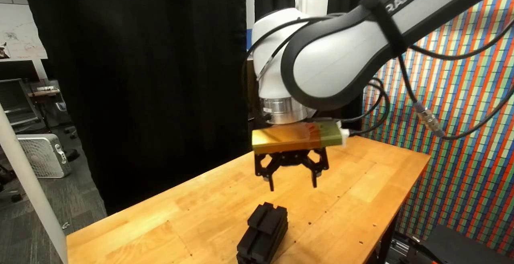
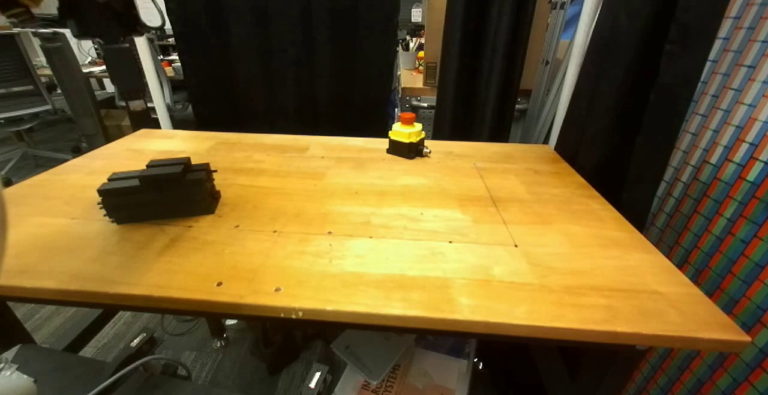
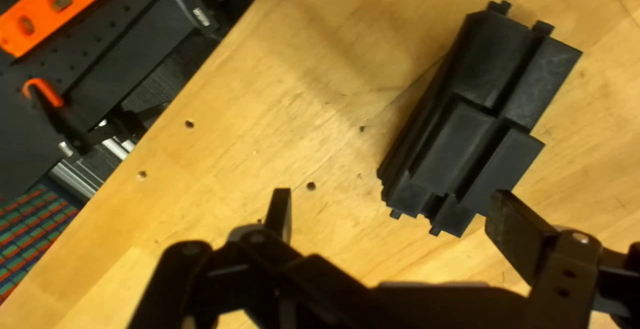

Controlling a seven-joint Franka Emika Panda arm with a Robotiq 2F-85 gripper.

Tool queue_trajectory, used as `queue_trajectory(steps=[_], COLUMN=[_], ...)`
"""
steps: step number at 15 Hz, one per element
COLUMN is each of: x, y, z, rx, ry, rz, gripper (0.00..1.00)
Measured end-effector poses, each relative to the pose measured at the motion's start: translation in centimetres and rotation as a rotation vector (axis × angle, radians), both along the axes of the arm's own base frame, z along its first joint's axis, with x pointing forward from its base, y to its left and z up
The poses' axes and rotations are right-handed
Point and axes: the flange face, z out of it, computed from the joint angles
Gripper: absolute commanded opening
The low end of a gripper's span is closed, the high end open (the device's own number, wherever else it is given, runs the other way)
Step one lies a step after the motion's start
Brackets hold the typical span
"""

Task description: Stack the black objects

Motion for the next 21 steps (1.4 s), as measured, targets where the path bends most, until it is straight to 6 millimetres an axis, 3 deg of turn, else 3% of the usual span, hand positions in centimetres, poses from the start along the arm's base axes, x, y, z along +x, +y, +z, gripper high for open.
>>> queue_trajectory(steps=[4, 9, 15, 18, 21], x=[-3.4, -8.4, -14.3, -17.5, -19.1], y=[-6.2, -15.0, -24.3, -27.4, -28.4], z=[3.9, 6.9, 11.1, 12.5, 13.0], rx=[-0.014, -0.045, -0.049, -0.025, -0.013], ry=[0.091, 0.181, 0.094, 0.016, -0.030], rz=[0.215, 0.459, 0.587, 0.623, 0.627], gripper=[1.00, 1.00, 1.00, 1.00, 1.00])
